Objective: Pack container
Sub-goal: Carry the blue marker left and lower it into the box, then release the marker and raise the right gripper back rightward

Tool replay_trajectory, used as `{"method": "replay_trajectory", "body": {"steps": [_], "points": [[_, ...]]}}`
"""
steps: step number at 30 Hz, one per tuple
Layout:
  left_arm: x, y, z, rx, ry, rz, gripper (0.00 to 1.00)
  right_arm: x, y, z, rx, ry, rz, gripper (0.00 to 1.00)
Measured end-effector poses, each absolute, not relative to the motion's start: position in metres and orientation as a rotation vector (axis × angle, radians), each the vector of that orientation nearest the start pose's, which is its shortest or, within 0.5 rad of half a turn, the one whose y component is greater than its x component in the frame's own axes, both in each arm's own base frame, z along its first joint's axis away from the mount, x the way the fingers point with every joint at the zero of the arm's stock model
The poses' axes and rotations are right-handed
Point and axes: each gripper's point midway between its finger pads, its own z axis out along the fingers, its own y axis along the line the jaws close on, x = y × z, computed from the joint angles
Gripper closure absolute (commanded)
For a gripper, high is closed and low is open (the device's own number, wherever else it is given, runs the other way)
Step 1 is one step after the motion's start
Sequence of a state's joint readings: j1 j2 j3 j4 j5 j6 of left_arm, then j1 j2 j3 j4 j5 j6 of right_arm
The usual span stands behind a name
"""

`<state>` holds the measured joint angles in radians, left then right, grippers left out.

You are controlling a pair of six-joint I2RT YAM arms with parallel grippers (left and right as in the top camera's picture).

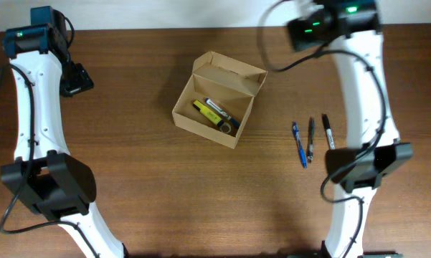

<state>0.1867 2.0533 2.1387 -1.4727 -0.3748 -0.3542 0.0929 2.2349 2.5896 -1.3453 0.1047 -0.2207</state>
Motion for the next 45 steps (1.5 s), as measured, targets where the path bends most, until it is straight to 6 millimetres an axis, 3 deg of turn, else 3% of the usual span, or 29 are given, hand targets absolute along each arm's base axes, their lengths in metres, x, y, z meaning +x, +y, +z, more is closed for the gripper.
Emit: {"method": "replay_trajectory", "body": {"steps": [5,9,15,24,27,36,45], "points": [[0.405,0.141,0.198,-0.818,2.765,0.523,0.0,0.531,-0.056,0.225,-0.154,2.63,-0.165,0.37],[0.405,0.141,0.198,-0.818,2.765,0.523,0.0,0.526,-0.115,0.201,-0.006,2.679,-0.129,0.37],[0.405,0.141,0.198,-0.819,2.765,0.523,0.0,0.515,-0.171,0.168,0.145,2.722,-0.088,0.37],[0.405,0.141,0.198,-0.819,2.765,0.523,0.0,0.502,-0.193,0.081,0.222,2.849,-0.026,0.37],[0.405,0.141,0.198,-0.818,2.765,0.523,0.0,0.495,-0.203,0.062,0.234,2.874,-0.023,0.37],[0.405,0.141,0.198,-0.819,2.765,0.523,0.0,0.49,-0.235,0.058,0.296,2.838,-0.074,0.37],[0.405,0.141,0.198,-0.819,2.765,0.523,0.0,0.498,-0.244,0.055,0.299,2.796,-0.098,0.36]]}}
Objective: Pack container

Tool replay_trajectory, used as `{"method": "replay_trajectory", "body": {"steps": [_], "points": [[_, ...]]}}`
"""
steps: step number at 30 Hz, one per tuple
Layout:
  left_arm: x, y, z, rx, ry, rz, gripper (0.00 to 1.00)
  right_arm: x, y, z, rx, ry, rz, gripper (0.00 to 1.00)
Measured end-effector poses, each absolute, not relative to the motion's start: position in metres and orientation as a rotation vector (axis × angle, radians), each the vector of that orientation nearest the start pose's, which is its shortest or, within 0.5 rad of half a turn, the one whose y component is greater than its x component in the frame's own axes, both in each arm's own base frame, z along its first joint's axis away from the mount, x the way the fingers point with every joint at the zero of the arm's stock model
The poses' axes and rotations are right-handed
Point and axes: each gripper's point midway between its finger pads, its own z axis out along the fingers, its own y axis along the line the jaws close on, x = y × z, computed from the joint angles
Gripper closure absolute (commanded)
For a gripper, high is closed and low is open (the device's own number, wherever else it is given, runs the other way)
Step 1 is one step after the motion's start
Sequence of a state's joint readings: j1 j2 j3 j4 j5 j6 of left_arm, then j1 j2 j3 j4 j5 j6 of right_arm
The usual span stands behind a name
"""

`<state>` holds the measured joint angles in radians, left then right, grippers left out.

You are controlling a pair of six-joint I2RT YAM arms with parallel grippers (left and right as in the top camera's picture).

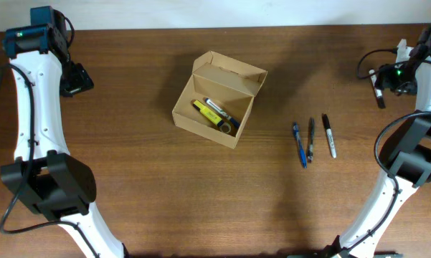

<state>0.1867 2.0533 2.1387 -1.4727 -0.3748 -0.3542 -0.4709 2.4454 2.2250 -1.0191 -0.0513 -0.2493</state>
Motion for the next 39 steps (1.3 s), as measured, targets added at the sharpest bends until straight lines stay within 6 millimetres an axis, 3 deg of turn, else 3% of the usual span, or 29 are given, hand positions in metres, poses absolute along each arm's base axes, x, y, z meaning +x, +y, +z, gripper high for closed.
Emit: {"method": "replay_trajectory", "body": {"steps": [3,7,10,13,15,16,22,25,28,33,36,39], "points": [[0.405,0.141,0.198,-0.819,2.765,0.523,0.0,0.5,-0.245,0.05,0.3,2.796,-0.098,0.36],[0.405,0.141,0.198,-0.818,2.765,0.523,0.0,0.499,-0.244,0.026,0.306,2.829,-0.081,0.37],[0.405,0.141,0.198,-0.818,2.765,0.523,0.0,0.498,-0.243,0.009,0.311,2.855,-0.067,0.43],[0.405,0.141,0.198,-0.818,2.766,0.523,0.0,0.498,-0.242,0.004,0.32,2.858,-0.054,0.6],[0.405,0.141,0.198,-0.819,2.765,0.523,0.0,0.498,-0.242,0.004,0.323,2.857,-0.051,0.91],[0.405,0.141,0.198,-0.818,2.765,0.523,0.0,0.498,-0.242,0.004,0.33,2.856,-0.048,0.96],[0.405,0.141,0.198,-0.818,2.765,0.523,0.0,0.496,-0.234,0.003,0.386,2.858,0.014,0.96],[0.405,0.141,0.198,-0.819,2.765,0.523,0.0,0.493,-0.221,0.003,0.388,2.882,0.07,0.96],[0.405,0.141,0.198,-0.818,2.765,0.523,0.0,0.493,-0.2,0.004,0.362,2.904,0.144,0.96],[0.405,0.141,0.198,-0.819,2.765,0.523,0.0,0.498,-0.123,0.02,0.203,2.974,0.275,0.96],[0.405,0.141,0.198,-0.818,2.765,0.523,0.0,0.51,-0.068,0.057,0.034,2.95,0.294,0.96],[0.405,0.141,0.198,-0.818,2.765,0.523,0.0,0.523,-0.009,0.118,-0.161,2.847,0.28,0.96]]}}
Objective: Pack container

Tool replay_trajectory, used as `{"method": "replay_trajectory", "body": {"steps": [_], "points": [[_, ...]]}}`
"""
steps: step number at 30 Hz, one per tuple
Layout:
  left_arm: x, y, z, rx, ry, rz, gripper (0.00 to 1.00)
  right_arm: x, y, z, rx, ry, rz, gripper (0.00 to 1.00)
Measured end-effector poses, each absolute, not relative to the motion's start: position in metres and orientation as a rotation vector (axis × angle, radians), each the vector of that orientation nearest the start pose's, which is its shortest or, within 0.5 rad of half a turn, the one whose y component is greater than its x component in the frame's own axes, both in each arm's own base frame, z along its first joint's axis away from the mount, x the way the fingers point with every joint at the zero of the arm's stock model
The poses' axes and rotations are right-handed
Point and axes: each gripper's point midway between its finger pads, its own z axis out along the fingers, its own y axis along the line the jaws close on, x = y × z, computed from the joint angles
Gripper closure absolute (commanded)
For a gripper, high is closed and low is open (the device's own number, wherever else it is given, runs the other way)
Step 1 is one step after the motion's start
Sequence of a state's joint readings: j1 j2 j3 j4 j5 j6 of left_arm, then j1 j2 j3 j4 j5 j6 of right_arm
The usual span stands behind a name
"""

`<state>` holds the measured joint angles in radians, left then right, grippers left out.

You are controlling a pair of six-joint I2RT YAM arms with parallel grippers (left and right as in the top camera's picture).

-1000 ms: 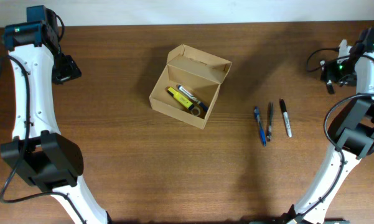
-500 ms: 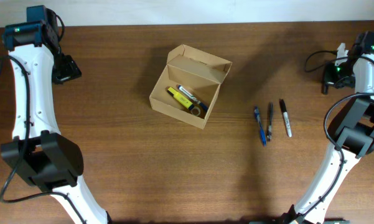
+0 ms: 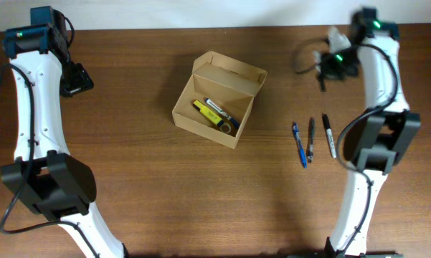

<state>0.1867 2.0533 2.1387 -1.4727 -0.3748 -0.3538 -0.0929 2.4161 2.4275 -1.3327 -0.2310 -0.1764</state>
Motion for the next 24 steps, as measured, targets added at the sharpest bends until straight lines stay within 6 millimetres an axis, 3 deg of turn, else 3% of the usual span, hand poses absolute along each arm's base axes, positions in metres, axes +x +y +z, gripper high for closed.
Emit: {"method": "replay_trajectory", "body": {"steps": [2,5,7,9,12,16,19,24], "points": [[0.405,0.141,0.198,-0.818,2.765,0.523,0.0,0.527,0.034,0.17,-0.306,2.729,0.267,0.96],[0.405,0.141,0.198,-0.819,2.765,0.523,0.0,0.515,0.104,0.239,-0.541,2.544,0.262,0.96],[0.405,0.141,0.198,-0.819,2.765,0.523,0.0,0.499,0.144,0.267,-0.678,2.458,0.267,0.96],[0.405,0.141,0.198,-0.819,2.765,0.523,0.0,0.478,0.185,0.278,-0.826,2.405,0.274,0.96],[0.405,0.141,0.198,-0.819,2.765,0.523,0.0,0.454,0.227,0.265,-1.009,2.395,0.281,0.96],[0.405,0.141,0.198,-0.819,2.765,0.523,0.0,0.433,0.261,0.228,-1.191,2.424,0.256,0.96],[0.405,0.141,0.198,-0.819,2.765,0.523,0.0,0.422,0.273,0.201,-1.279,2.463,0.224,0.96],[0.405,0.141,0.198,-0.818,2.765,0.523,0.0,0.415,0.276,0.16,-1.349,2.521,0.194,0.96]]}}
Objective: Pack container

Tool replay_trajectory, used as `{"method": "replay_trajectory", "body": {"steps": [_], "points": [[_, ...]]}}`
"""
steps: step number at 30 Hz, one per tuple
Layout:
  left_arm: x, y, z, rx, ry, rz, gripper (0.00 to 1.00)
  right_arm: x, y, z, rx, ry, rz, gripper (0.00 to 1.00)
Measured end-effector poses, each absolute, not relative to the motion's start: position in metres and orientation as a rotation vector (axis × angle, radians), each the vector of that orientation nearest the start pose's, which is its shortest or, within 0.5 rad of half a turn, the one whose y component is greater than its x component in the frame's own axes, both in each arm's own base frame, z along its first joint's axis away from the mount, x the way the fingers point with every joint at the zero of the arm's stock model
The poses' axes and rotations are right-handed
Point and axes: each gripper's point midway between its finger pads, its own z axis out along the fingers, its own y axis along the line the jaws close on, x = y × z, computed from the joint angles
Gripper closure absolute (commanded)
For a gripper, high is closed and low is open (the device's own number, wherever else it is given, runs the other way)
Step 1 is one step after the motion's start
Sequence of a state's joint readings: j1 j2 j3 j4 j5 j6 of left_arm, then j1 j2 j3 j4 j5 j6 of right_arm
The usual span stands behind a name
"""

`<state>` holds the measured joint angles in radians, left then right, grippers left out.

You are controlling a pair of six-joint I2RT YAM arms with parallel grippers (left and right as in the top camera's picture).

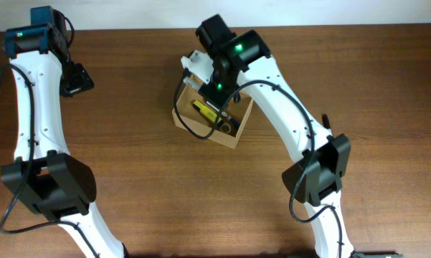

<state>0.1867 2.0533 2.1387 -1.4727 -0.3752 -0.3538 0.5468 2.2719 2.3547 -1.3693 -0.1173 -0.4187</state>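
An open cardboard box [229,137] stands at the table's middle, its lid flap tipped back. Inside lie a yellow marker [201,108] and a small dark round item [230,129]. My right arm reaches across the box. Its gripper [209,97] hangs over the box's far left part, and the wrist hides its fingers, so nothing held can be made out. Far to the left, my left gripper [77,77] hangs well away from the box, too small and dark for its state to show. No pens show to the right of the box, where the arm crosses.
My right arm's white links [287,107] run from the box down to the base [317,175] at the right. My left arm [32,107] runs along the left edge. Brown tabletop [143,186] lies in front of the box.
My right gripper has gone from the far right of the table, above the three pens, to directly over the open box. My left arm has not moved.
Three pens lay right of the box throughout the earlier moments. My right arm was raised at the back right, then swung out to the far right edge, then stood above the pens, and now reaches over the box. My left arm stayed still.
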Motion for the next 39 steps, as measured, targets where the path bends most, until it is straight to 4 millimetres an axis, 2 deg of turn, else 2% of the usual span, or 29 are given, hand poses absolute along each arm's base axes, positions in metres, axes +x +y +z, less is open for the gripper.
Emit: {"method": "replay_trajectory", "body": {"steps": [1,2,6,8,9,14,17,21,25,28,30,32,33,34,35,37,39], "points": [[0.405,0.141,0.198,-0.819,2.765,0.523,0.0,0.415,0.276,0.152,-1.352,2.532,0.187,0.96],[0.405,0.141,0.198,-0.819,2.765,0.523,0.0,0.412,0.273,0.134,-1.365,2.567,0.18,0.96],[0.405,0.141,0.198,-0.819,2.765,0.523,0.0,0.406,0.268,0.097,-1.382,2.624,0.172,0.96],[0.405,0.141,0.198,-0.819,2.765,0.523,0.0,0.401,0.265,0.081,-1.377,2.659,0.171,0.73],[0.405,0.141,0.198,-0.818,2.765,0.523,0.0,0.399,0.264,0.076,-1.373,2.675,0.17,0.69],[0.405,0.141,0.198,-0.819,2.765,0.523,0.0,0.397,0.262,0.07,-1.36,2.696,0.169,0.59],[0.405,0.141,0.198,-0.819,2.765,0.523,0.0,0.394,0.26,0.073,-1.333,2.73,0.169,0.58],[0.405,0.141,0.198,-0.819,2.765,0.523,0.0,0.398,0.262,0.099,-1.282,2.724,0.171,0.57],[0.405,0.141,0.198,-0.819,2.765,0.523,0.0,0.414,0.26,0.154,-1.202,2.649,0.105,0.53],[0.405,0.141,0.198,-0.819,2.765,0.523,0.0,0.423,0.251,0.199,-1.114,2.574,0.036,0.53],[0.405,0.141,0.198,-0.819,2.765,0.523,0.0,0.423,0.239,0.237,-1.038,2.518,0.016,0.53],[0.405,0.141,0.198,-0.818,2.765,0.523,0.0,0.42,0.211,0.277,-0.915,2.483,0.004,0.54],[0.405,0.141,0.198,-0.819,2.765,0.523,0.0,0.42,0.203,0.285,-0.881,2.476,0.002,0.55],[0.405,0.141,0.198,-0.819,2.765,0.523,0.0,0.424,0.182,0.301,-0.798,2.462,-0.004,0.55],[0.405,0.141,0.198,-0.818,2.766,0.523,0.0,0.426,0.167,0.308,-0.746,2.456,-0.01,0.55],[0.405,0.141,0.198,-0.818,2.765,0.523,0.0,0.433,0.122,0.317,-0.602,2.462,-0.041,0.55],[0.405,0.141,0.198,-0.819,2.765,0.523,0.0,0.438,0.08,0.31,-0.462,2.5,-0.072,0.55]]}}
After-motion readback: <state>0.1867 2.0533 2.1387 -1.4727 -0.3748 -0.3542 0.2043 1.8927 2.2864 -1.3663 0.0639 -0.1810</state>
